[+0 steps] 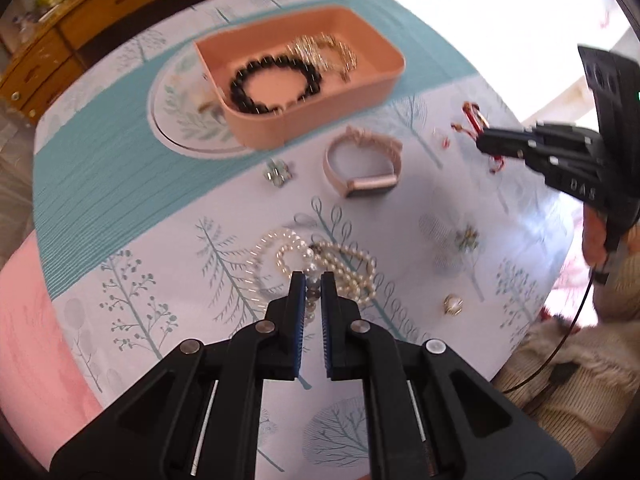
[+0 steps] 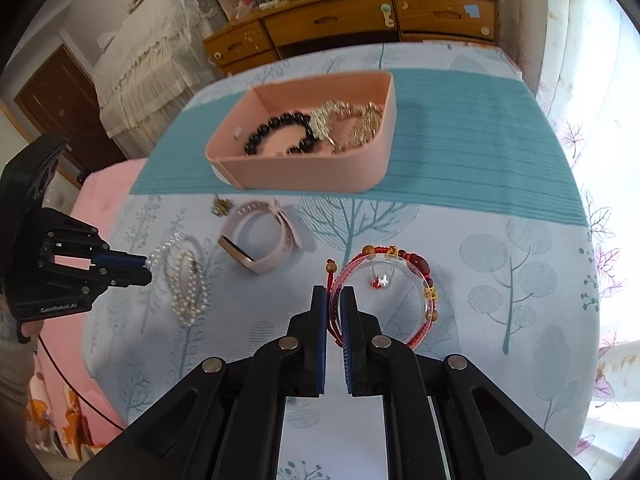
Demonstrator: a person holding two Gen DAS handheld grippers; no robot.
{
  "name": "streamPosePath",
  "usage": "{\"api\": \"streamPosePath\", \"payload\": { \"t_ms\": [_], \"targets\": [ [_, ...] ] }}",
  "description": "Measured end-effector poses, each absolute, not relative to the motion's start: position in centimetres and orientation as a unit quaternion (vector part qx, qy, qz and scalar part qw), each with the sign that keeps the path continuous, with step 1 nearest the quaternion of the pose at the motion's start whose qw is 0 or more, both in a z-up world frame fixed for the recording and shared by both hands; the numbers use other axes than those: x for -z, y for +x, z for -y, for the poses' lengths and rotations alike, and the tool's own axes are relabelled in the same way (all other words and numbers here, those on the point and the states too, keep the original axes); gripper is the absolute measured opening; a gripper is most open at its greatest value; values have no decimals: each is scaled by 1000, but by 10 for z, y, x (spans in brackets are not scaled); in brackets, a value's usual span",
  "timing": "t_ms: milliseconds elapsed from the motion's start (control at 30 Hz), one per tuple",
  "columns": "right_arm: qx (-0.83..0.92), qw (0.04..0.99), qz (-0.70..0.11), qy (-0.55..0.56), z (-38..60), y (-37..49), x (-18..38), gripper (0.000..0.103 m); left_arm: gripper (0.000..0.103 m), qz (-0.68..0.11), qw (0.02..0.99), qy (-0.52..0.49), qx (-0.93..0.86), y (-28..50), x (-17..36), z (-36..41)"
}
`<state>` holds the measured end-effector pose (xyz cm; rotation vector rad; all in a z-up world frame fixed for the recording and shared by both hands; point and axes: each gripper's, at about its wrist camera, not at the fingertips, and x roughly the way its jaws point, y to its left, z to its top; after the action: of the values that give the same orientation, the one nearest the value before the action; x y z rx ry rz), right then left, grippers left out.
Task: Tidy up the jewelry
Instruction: 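Carry the red bracelet and pearl necklace into the pink tray and open both tools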
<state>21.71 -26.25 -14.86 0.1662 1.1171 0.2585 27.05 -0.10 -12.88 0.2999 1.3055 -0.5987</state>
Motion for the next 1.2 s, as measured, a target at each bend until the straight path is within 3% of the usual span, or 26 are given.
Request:
{"api": "streamPosePath", "payload": {
  "t_ms": [467, 800, 1067, 1200],
  "targets": [
    [-141, 890, -424, 93, 256, 232, 37, 7, 5, -510, 827, 20, 236, 298, 23, 11],
    [-146, 889, -411, 141, 254, 296, 9, 7, 5, -551, 815, -15, 178, 374, 82, 32],
    [-148, 876, -432, 155, 242, 338, 37, 7, 6, -606, 775, 8, 179, 399, 144, 57],
    [-148, 872, -439, 158, 239, 344, 54, 7, 6, -589, 789, 19, 173, 388, 149, 60]
  ]
}}
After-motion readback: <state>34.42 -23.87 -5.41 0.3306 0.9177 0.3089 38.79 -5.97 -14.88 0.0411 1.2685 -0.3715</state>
